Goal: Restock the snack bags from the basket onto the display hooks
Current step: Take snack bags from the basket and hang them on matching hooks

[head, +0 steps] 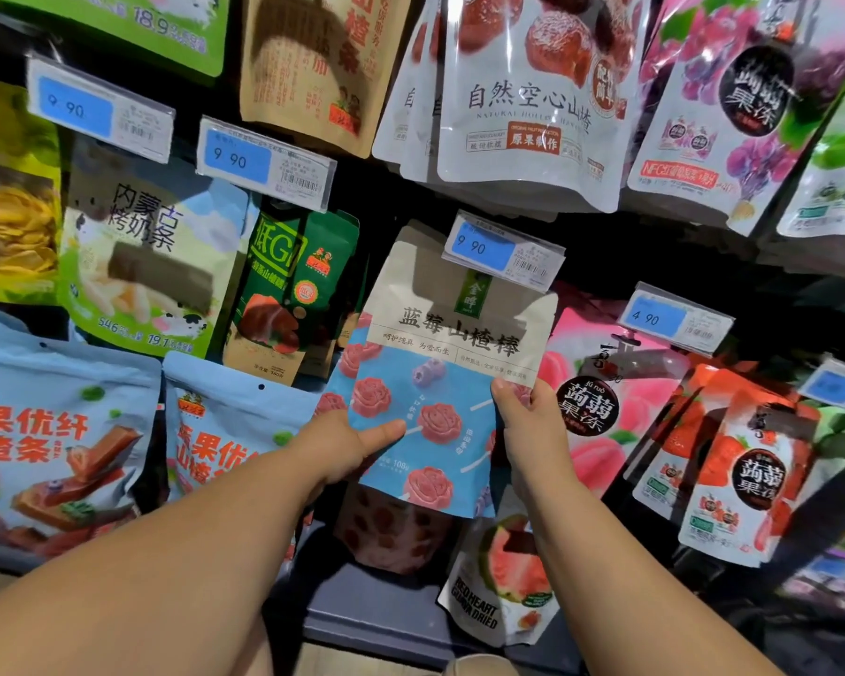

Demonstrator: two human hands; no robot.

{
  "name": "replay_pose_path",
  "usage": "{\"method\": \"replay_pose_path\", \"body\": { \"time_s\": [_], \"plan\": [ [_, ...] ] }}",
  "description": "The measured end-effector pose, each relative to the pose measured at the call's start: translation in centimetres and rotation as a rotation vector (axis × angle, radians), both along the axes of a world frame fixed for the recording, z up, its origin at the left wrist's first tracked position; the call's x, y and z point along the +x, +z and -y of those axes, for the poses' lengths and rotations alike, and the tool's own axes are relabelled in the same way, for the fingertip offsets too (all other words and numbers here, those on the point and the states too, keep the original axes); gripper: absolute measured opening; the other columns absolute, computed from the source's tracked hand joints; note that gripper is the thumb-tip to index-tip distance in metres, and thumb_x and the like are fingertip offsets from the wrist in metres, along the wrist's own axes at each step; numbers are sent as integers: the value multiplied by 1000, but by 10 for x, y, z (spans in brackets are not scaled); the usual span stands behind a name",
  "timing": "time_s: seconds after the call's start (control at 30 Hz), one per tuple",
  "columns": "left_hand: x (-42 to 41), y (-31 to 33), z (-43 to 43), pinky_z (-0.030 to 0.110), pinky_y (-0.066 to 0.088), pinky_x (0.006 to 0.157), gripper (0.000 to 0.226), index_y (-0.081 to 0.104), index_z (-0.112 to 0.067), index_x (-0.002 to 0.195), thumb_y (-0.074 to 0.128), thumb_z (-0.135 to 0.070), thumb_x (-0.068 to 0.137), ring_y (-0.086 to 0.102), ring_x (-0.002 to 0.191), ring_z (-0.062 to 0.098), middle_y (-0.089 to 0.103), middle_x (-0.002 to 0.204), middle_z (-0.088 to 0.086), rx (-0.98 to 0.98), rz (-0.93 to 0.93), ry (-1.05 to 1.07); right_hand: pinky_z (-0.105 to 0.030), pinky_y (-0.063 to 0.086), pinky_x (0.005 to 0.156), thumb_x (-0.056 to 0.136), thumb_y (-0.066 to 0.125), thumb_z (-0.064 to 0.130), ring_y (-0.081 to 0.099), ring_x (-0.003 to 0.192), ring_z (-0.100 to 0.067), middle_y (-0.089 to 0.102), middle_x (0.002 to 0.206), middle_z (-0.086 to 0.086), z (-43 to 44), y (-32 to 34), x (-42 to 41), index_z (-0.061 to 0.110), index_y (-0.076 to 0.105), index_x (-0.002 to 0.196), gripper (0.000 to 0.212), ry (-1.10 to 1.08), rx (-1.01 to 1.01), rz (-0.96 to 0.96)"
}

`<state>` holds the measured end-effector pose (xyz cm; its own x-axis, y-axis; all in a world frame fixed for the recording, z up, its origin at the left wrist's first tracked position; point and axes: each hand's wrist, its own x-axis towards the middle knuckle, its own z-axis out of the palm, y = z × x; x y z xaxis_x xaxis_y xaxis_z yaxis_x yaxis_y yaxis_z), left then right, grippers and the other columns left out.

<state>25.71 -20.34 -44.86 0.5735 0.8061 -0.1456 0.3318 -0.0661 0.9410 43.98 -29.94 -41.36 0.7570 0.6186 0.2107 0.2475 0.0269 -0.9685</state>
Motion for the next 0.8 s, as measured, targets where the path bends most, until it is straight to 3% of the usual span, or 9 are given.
{"method": "replay_pose_path", "body": {
  "time_s": [0.07,0.13,0.27,0.37,0.47,0.6,0.73,0.8],
  "plan": [
    [2,-3,-1,35,50,95,41,66,-26,118,71,-48,85,64,104,20,70,114,-3,-30,47,18,-38,55,85,92,67,29,67,98,-24,70,104,-1,0,0,3,23,62,109,19,-21,-13,25],
    [4,-5,-2,38,49,100,38,67,-26,117,72,-46,85,64,106,21,71,115,-2,-44,66,56,-34,52,84,94,65,26,66,98,-20,69,102,3,0,-1,6,19,61,116,23,-24,-27,68],
    [7,-5,-3,31,47,90,37,66,-23,116,71,-44,86,62,102,23,69,113,1,-12,33,146,-40,51,92,93,66,31,64,100,-20,68,105,5,-4,-5,5,22,58,116,26,-6,-110,120],
    [8,-6,-6,40,48,99,51,65,-21,122,71,-53,83,62,109,28,68,119,4,-17,4,175,-39,49,89,93,65,33,62,99,-23,65,102,2,-6,-4,5,26,54,101,15,-24,-164,135],
    [8,-7,-6,44,48,101,64,64,-20,125,72,-62,77,62,110,30,69,120,6,-23,-8,177,-32,46,82,94,65,31,60,95,-20,64,101,1,-4,0,2,23,54,103,16,-25,-159,140],
    [8,-6,-4,42,49,98,69,57,-20,129,74,-60,75,61,110,30,67,121,5,6,-16,233,-37,51,88,92,67,34,63,98,-19,66,104,1,2,-2,0,26,53,105,20,-36,-143,130],
    [12,3,9,46,44,98,79,45,-10,130,84,-46,70,51,119,36,55,130,14,225,-40,449,-24,44,65,92,67,35,60,86,-18,64,96,-6,17,2,-2,21,45,108,30,-69,-111,140],
    [15,12,23,50,32,107,92,38,-13,141,86,-43,68,35,134,35,40,143,13,423,-66,530,-23,42,66,92,67,33,59,88,-17,62,97,-3,26,5,-2,20,42,112,35,-70,-98,145]
  ]
}}
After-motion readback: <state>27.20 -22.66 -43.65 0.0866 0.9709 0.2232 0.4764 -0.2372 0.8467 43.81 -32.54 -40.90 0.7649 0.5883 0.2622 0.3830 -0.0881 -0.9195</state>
